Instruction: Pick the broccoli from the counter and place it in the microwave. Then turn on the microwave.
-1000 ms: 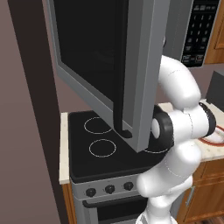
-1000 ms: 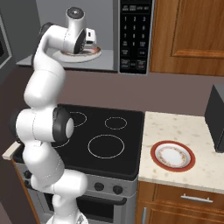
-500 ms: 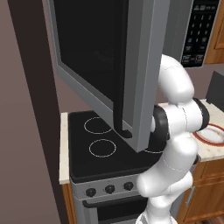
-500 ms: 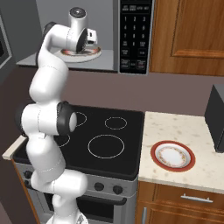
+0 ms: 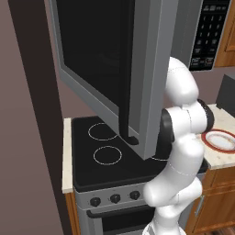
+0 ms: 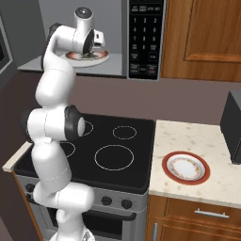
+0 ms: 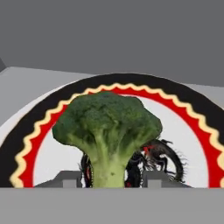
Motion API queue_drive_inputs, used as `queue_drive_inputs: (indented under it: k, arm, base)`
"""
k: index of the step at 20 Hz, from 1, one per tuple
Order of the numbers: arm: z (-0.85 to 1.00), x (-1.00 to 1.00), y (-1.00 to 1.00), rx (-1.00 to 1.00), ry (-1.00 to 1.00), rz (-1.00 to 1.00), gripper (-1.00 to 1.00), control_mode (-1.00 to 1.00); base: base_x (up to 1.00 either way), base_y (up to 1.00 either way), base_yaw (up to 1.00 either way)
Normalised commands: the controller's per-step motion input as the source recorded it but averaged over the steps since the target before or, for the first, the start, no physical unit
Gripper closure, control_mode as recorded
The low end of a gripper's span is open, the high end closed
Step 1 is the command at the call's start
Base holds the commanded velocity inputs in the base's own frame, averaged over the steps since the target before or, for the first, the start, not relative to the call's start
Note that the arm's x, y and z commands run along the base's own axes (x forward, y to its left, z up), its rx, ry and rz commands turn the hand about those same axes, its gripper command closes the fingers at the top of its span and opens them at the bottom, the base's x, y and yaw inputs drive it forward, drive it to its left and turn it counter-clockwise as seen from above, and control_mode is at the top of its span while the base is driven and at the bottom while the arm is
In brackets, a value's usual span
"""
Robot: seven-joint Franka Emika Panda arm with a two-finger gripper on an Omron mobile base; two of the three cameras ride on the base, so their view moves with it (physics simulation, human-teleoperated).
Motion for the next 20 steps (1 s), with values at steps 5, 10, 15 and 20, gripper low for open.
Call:
queue_drive_inputs:
  k: [5, 10, 15, 20]
  arm:
    - [0.0, 0.01, 0.0, 0.0, 0.0, -0.01, -1.0, -1.0]
    - [0.04, -0.17, 0.0, 0.0, -0.04, -0.01, -1.0, -1.0]
    - [0.07, -0.88, -0.02, 0.0, -0.15, 0.0, -1.0, -1.0]
    - [0.0, -1.0, -0.12, 0.0, -0.17, 0.0, -1.0, -1.0]
  base:
    - [0.0, 0.0, 0.0]
    - [0.0, 0.0, 0.0]
    - [0.0, 0.0, 0.0]
    - [0.0, 0.0, 0.0]
